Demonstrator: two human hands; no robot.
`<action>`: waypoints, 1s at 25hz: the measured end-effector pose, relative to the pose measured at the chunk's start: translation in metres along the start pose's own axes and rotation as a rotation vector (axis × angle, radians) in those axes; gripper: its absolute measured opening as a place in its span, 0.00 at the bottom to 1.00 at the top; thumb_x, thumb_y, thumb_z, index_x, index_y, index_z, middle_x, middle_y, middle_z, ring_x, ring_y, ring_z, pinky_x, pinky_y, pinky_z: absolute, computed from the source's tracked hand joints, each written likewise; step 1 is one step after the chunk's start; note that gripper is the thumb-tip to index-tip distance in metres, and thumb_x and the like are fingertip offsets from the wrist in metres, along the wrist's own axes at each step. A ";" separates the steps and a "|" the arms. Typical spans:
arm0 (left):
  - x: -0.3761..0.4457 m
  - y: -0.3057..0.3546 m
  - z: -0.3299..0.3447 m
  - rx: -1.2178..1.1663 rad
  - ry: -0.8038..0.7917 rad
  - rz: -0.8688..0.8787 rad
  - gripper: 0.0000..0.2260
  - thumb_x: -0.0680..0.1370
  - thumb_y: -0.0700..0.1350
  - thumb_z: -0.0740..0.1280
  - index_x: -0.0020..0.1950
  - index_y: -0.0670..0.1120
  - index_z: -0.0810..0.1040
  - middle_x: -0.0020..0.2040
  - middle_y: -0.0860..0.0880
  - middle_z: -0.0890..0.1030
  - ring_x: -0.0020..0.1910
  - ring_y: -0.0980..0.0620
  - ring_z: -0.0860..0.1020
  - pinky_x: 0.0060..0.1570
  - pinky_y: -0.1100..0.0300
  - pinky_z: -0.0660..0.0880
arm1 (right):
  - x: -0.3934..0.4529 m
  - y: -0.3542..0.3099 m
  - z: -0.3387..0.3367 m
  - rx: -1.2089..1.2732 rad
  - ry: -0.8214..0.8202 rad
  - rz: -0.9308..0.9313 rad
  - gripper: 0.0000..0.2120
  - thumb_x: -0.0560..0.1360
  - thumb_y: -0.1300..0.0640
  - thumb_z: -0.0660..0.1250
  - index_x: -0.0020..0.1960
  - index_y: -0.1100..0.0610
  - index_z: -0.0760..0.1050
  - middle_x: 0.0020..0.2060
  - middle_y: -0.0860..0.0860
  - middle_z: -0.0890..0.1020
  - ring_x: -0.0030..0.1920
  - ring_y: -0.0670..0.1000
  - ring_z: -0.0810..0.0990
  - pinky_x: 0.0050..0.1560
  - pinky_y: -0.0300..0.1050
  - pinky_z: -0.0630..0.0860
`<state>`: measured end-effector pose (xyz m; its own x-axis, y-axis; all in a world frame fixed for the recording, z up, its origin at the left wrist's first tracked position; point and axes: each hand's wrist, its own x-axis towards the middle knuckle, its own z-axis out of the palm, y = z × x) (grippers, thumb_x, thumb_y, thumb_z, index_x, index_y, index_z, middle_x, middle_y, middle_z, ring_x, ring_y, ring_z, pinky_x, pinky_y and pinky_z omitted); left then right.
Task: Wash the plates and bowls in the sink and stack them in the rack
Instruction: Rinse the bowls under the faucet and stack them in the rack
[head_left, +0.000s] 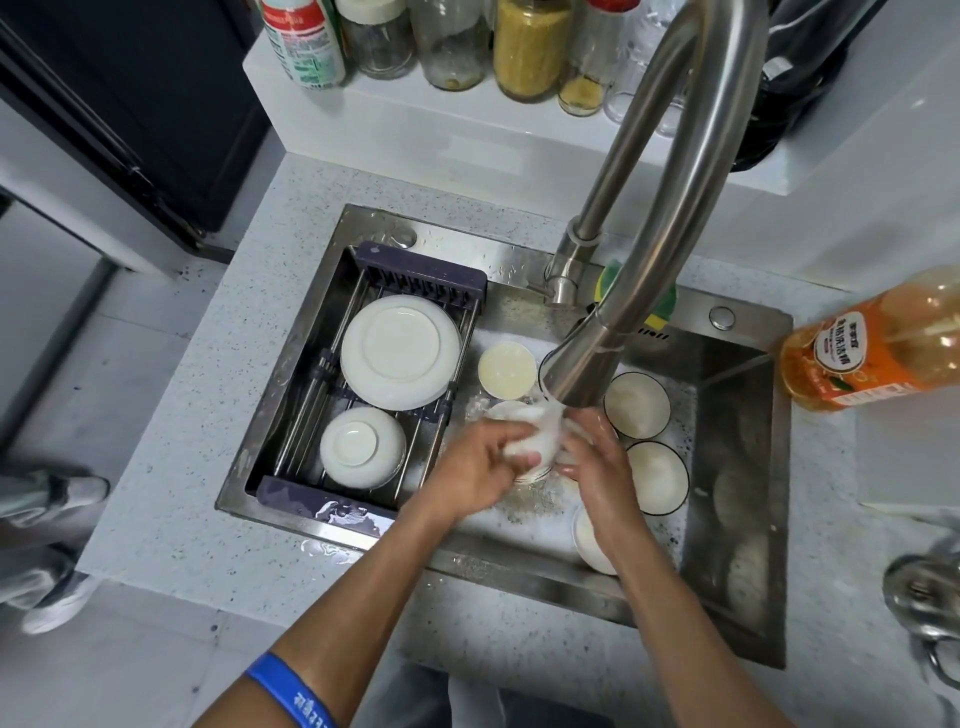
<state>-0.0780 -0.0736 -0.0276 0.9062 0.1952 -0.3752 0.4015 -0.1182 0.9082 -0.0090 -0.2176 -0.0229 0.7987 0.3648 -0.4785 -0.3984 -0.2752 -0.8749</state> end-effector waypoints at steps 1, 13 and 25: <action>0.000 -0.005 -0.002 0.302 -0.034 0.145 0.14 0.78 0.40 0.70 0.63 0.47 0.82 0.58 0.47 0.84 0.51 0.55 0.82 0.59 0.68 0.70 | 0.000 0.000 -0.007 -0.245 -0.095 -0.205 0.14 0.77 0.61 0.65 0.62 0.52 0.75 0.54 0.41 0.80 0.50 0.43 0.79 0.47 0.38 0.77; -0.017 -0.008 0.005 -0.823 0.309 -0.307 0.26 0.77 0.37 0.69 0.72 0.55 0.69 0.61 0.50 0.82 0.59 0.53 0.81 0.58 0.56 0.78 | -0.019 0.021 0.000 -1.193 0.140 -0.547 0.06 0.72 0.56 0.75 0.40 0.55 0.80 0.35 0.48 0.80 0.37 0.53 0.73 0.36 0.44 0.71; -0.001 0.000 0.011 -0.841 0.354 -0.390 0.08 0.81 0.37 0.63 0.56 0.41 0.81 0.48 0.44 0.84 0.45 0.51 0.81 0.42 0.63 0.79 | -0.036 0.016 0.019 -1.220 0.232 -0.549 0.09 0.64 0.61 0.79 0.38 0.56 0.80 0.35 0.49 0.80 0.37 0.54 0.74 0.38 0.47 0.76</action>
<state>-0.0773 -0.0847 -0.0297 0.5837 0.3692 -0.7232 0.3142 0.7186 0.6204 -0.0526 -0.2186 -0.0209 0.8290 0.5581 0.0368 0.5464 -0.7940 -0.2665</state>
